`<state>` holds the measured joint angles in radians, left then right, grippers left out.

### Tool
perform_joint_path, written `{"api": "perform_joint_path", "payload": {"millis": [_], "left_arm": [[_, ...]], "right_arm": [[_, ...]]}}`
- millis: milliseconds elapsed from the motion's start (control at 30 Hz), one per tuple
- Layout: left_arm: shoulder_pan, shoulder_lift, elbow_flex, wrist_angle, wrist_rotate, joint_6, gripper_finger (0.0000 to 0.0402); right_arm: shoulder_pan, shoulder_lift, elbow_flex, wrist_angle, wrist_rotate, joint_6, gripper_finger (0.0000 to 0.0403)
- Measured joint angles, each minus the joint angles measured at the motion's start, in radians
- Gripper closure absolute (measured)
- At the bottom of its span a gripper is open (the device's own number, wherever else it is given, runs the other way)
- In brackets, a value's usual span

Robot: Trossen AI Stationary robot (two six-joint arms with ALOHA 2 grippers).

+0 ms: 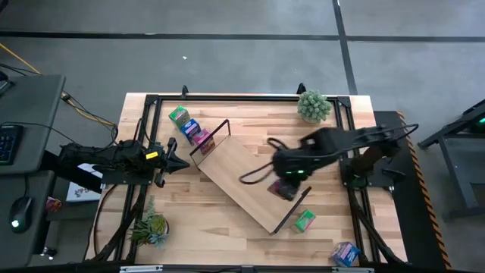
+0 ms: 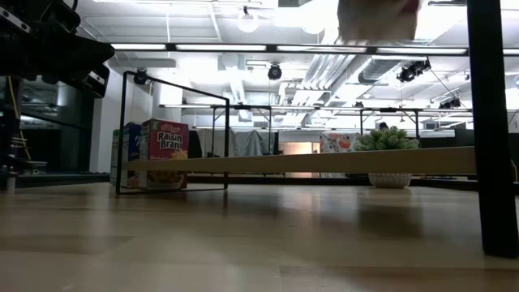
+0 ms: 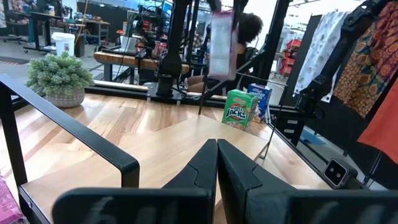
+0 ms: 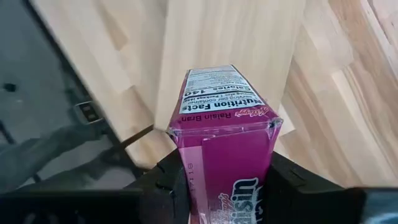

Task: Stack cereal on shelf
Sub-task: Put the right violet cereal box on the shelf

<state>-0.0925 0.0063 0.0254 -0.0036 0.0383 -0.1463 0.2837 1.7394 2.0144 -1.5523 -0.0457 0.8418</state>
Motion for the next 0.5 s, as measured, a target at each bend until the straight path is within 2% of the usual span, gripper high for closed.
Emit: {"api": "perform_joint_path", "payload": {"millis": [100,267,500], "left_arm": [[0.000,0.000,0.000,0.000,0.000,0.000,0.0398],[0.000,0.000,0.000,-0.001,0.000,0.000,0.0398],[0.000,0.000,0.000,-0.002,0.000,0.000,0.0398]], "right_arm": [[-0.022,0.051,0.000,-0.010,0.030,0.010,0.0278],[-0.036,0.119,0.000,-0.017,0.080,0.119,0.0279],[0.000,0.155,0.000,-0.019,0.166,0.238,0.0279]]}}
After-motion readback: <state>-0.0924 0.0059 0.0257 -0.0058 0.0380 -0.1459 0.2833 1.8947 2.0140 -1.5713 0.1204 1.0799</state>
